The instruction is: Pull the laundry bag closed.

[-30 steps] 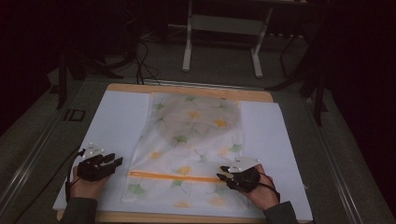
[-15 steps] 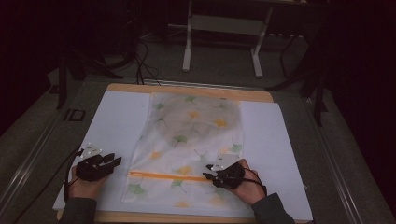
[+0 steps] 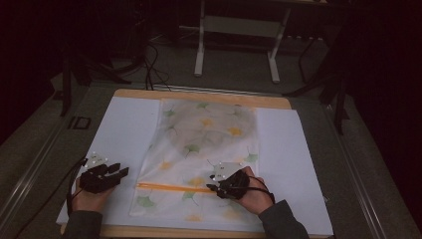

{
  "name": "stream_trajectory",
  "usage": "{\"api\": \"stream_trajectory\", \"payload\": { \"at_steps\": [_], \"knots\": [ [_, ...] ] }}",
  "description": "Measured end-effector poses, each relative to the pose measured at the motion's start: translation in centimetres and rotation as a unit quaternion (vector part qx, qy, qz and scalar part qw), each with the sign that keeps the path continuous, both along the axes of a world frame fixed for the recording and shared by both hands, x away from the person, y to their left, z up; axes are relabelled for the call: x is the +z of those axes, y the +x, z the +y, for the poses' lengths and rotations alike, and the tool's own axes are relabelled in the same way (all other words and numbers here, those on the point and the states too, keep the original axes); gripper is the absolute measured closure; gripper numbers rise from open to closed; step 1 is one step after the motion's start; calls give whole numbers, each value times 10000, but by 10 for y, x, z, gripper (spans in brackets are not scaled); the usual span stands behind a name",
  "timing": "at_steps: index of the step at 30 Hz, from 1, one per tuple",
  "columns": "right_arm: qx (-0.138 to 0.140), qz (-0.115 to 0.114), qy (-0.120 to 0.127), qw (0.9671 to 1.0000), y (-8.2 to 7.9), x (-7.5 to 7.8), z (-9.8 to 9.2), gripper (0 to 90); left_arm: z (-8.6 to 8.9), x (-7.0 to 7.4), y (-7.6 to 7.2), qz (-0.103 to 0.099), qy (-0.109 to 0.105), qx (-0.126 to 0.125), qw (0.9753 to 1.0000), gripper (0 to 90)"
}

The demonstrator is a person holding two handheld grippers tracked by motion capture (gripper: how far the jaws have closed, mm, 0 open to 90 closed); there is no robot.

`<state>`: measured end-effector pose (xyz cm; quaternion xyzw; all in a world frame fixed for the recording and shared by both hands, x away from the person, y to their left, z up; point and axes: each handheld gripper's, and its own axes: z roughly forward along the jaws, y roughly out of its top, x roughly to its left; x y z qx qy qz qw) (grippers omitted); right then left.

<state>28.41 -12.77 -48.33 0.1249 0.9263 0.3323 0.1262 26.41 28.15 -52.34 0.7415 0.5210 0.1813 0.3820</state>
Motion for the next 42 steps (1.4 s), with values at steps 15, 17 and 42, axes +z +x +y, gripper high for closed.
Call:
{"api": "stream_trajectory", "payload": {
  "at_steps": [15,17,42],
  "knots": [
    [278,20,-75,9996,0,2,32,665,1,0,0,5,7,48,10000,578],
    [319,6,-73,9995,1,4,36,667,1,0,0,11,30,46,10000,573],
    [771,-70,-360,9963,9,9,98,711,6,3,-1,29,22,17,10000,565]
  ]
}}
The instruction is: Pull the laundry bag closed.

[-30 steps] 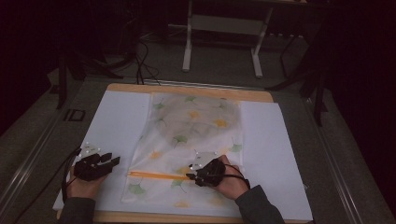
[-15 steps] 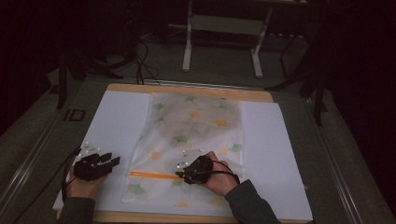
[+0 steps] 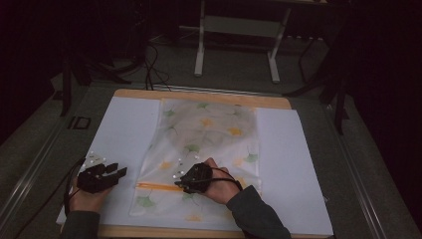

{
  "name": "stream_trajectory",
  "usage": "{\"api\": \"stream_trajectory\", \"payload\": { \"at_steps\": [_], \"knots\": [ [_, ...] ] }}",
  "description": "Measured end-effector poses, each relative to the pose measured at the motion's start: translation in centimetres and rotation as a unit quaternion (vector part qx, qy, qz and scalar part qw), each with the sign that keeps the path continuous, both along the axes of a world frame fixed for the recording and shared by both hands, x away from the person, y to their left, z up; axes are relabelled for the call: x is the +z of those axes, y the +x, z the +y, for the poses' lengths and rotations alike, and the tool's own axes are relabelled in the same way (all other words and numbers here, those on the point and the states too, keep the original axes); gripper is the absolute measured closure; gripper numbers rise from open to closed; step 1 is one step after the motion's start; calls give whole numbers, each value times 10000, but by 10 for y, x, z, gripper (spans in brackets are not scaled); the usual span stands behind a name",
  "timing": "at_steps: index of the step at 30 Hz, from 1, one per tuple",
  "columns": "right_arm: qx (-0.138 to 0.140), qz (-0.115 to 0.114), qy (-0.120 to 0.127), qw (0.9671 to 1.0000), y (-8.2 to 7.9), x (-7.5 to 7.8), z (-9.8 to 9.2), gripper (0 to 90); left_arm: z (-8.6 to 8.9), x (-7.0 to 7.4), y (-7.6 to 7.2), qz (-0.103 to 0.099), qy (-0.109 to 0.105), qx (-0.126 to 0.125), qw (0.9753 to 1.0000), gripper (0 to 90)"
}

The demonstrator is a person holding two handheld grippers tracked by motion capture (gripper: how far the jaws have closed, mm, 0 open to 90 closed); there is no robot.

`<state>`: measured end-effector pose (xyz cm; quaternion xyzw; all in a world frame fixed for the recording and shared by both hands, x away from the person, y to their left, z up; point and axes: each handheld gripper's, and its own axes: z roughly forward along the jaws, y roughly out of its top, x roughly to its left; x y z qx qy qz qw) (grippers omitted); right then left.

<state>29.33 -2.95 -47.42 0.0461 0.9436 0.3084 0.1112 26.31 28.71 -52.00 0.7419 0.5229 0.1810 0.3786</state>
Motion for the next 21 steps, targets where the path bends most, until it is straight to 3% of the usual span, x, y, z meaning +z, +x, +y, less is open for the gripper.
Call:
{"api": "stream_trajectory", "payload": {
  "at_steps": [8,21],
  "knots": [
    [105,23,-18,9999,0,-2,18,762,0,0,0,2,40,-14,10000,567],
    [366,56,36,9993,-2,-10,53,772,-1,1,1,0,45,-20,10000,566]
  ]
}}
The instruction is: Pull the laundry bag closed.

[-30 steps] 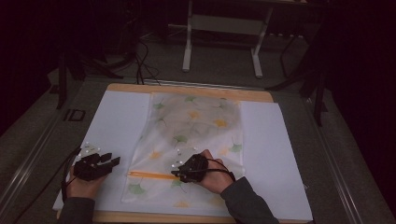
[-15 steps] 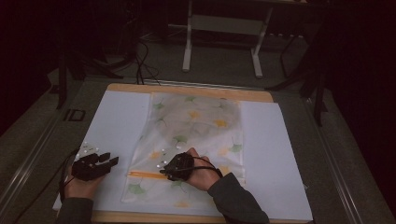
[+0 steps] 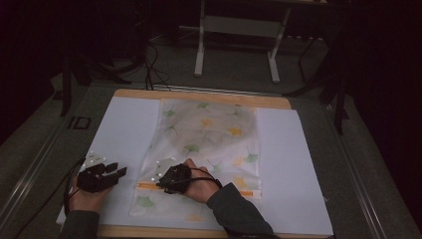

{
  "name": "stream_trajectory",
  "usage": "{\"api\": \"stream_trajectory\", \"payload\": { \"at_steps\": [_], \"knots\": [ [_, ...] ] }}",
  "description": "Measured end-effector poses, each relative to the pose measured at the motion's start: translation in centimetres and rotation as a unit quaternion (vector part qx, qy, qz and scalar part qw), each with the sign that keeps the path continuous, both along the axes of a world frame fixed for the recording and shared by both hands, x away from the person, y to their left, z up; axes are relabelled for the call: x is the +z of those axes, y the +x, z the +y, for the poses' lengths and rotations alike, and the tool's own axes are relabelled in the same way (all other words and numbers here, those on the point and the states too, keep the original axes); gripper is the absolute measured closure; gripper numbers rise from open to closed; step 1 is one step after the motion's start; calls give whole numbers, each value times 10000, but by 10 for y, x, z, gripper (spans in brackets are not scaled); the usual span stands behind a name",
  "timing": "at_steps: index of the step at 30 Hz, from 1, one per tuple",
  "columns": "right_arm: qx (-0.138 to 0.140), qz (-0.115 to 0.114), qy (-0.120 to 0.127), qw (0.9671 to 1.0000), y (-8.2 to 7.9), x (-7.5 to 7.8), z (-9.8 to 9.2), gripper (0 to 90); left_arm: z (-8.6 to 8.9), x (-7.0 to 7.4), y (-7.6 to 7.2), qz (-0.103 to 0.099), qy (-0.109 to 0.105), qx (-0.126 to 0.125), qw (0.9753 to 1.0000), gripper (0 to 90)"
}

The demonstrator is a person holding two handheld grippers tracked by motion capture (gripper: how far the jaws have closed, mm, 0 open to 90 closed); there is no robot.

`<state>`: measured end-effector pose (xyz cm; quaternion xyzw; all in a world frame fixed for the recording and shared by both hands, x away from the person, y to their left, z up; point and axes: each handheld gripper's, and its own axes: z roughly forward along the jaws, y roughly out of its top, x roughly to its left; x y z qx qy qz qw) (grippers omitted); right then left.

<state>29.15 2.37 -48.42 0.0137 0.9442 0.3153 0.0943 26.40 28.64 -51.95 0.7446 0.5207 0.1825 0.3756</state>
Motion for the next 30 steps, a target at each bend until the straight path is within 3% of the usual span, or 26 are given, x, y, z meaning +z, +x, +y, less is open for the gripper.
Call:
{"api": "stream_trajectory", "payload": {
  "at_steps": [10,16,30],
  "knots": [
    [-8,140,86,9999,2,-9,22,775,1,0,0,-12,-9,3,10000,570],
    [-21,134,95,9999,3,-13,36,831,1,0,0,-23,-28,12,10000,569],
    [68,227,129,9996,3,-21,68,740,3,0,0,-21,-48,31,10000,569]
  ]
}}
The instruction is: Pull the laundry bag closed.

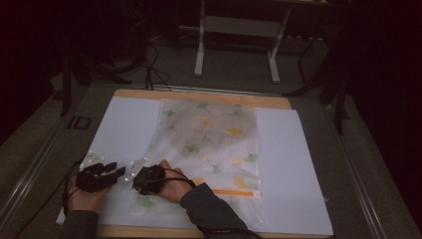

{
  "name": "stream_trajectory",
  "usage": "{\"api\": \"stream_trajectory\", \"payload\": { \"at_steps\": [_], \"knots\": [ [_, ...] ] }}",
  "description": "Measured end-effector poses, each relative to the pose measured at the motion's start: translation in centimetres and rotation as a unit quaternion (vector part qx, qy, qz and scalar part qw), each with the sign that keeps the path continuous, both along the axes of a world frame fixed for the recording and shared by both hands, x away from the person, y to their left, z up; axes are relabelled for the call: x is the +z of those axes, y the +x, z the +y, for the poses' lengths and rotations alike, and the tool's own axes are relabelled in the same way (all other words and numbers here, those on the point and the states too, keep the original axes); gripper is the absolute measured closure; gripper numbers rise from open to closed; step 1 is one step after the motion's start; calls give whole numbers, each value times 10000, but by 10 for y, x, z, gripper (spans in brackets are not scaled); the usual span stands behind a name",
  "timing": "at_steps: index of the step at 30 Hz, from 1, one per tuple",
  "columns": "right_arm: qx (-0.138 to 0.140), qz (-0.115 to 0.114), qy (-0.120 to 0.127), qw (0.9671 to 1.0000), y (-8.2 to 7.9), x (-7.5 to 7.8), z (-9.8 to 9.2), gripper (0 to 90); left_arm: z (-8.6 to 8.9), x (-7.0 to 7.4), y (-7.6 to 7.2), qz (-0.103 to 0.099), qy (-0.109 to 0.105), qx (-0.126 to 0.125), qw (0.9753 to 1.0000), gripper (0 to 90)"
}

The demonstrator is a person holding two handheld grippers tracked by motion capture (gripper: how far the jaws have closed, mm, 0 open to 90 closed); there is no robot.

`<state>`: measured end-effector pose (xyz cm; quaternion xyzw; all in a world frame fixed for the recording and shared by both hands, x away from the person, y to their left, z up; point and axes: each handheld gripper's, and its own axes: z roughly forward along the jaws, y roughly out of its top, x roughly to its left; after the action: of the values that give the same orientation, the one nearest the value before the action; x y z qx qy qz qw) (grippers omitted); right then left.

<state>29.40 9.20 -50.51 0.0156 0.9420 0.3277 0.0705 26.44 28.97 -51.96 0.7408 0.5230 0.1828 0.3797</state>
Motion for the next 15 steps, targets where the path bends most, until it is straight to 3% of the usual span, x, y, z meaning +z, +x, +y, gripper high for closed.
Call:
{"api": "stream_trajectory", "payload": {
  "at_steps": [7,15],
  "knots": [
    [8,44,-43,10000,3,-5,10,715,2,0,-1,-8,-23,26,10000,569],
    [-105,256,-161,9995,7,-14,21,708,3,0,-1,-21,-47,51,10000,569]
  ]
}}
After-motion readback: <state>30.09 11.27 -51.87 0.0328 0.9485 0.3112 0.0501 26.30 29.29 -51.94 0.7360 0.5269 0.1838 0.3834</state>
